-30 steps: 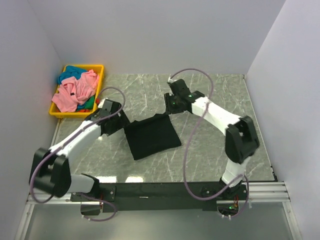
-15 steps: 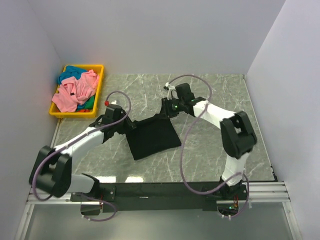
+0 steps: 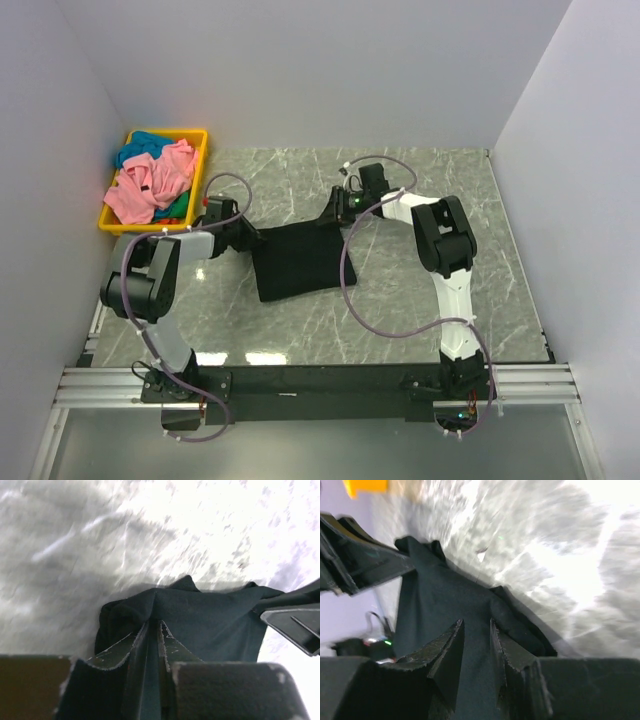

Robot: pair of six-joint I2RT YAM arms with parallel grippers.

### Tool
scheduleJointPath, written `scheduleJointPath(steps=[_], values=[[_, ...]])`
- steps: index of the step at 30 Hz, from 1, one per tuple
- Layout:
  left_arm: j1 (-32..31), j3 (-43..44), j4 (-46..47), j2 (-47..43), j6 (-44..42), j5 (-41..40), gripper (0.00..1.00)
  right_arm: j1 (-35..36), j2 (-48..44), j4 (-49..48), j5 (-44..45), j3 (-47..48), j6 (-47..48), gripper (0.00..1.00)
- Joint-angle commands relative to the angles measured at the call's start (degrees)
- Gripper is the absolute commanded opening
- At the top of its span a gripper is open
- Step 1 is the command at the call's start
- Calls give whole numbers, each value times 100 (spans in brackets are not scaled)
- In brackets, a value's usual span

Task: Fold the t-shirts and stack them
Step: Fold the tshirt

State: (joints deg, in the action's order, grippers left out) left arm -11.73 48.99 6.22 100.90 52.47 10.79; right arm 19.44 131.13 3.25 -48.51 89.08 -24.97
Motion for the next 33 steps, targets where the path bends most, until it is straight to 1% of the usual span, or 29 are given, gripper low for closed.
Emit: scheduleJointPath(steps=[1, 3, 5, 6, 8, 9, 11, 12, 13, 15, 16, 18, 19, 20, 22, 23, 24, 25, 26, 27, 28, 29, 30, 31, 33], values=[[48, -30, -156, 316, -8, -103, 22, -116, 167, -466, -115, 180, -754, 35], [56, 84, -357, 281, -96, -164, 24, -160, 115, -561, -80, 58, -877, 35], [74, 216, -489, 123, -192, -270, 27, -239, 27, -920, -132, -170, -1211, 35], [74, 277, -603, 53, -228, -296, 31, -256, -113, -1053, -167, -250, -1334, 35], [74, 478, -813, -202, -359, -393, 36, -292, -324, -1255, -185, -460, -1537, 35], [74, 558, -1015, -298, -404, -437, 41, -292, -586, -1248, -159, -514, -1546, 36], [65, 777, -1219, -597, -509, -490, 49, -283, -895, -1204, -63, -715, -1484, 36], [48, 805, -1298, -729, -518, -525, 56, -274, -1227, -1221, -36, -812, -1484, 36], [39, 805, -1412, -1008, -510, -551, 58, -274, -1396, -1247, -18, -935, -1493, 37], [-22, 761, -1509, -1317, -492, -578, 62, -239, -1878, -1423, -27, -1391, -1511, 36], [-118, 726, -1605, -1606, -492, -586, 62, -213, -2029, -1467, -18, -1558, -1537, 36], [-250, 525, -1685, -1897, -439, -578, 63, -169, -2433, -1677, -88, -2112, -1598, 36], [-417, 437, -1711, -2186, -404, -586, 63, -117, -2565, -1800, -106, -2323, -1712, 36], [-496, 166, -1703, -2319, -308, -560, 62, -73, -2697, -2045, -132, -2725, -1756, 36], [-768, -160, -1650, -2688, -194, -490, 55, 24, -2996, -2231, -185, -3105, -1818, 36], [-848, -527, -1520, -2786, -45, -455, 52, 120, -3066, -2328, -176, -3403, -1810, 36], [-918, -714, -1423, -2865, 35, -333, 47, 156, -3154, -2363, -176, -3536, -1783, 36], [-1050, -1081, -1335, -2961, 105, -279, 45, 200, -3164, -2390, -150, -3668, -1705, 36], [-1121, -1250, -1238, -2980, 228, -253, 42, 244, -3164, -2451, -132, -3922, -1678, 36], [-1156, -1426, -1046, -2980, 290, -226, 36, 253, -3120, -2530, -115, -4064, -1669, 35], [-1191, -1584, -948, -2928, 360, -174, 32, 244, -3068, -2661, -115, -4222, -1686, 35], [-1192, -1899, -860, -2901, 500, -147, 29, 244, -3015, -2889, -106, -4493, -1678, 35], [-1192, -2041, -720, -2857, 580, -164, 20, 218, -2875, -2952, -62, -4617, -1660, 35], [-1157, -2286, -684, -2770, 650, -208, 16, 209, -2787, -2996, -1, -4714, -1582, 35], [-1095, -2490, -657, -2690, 817, -182, 8, 148, -2523, -3032, 96, -4917, -1467, 34]])
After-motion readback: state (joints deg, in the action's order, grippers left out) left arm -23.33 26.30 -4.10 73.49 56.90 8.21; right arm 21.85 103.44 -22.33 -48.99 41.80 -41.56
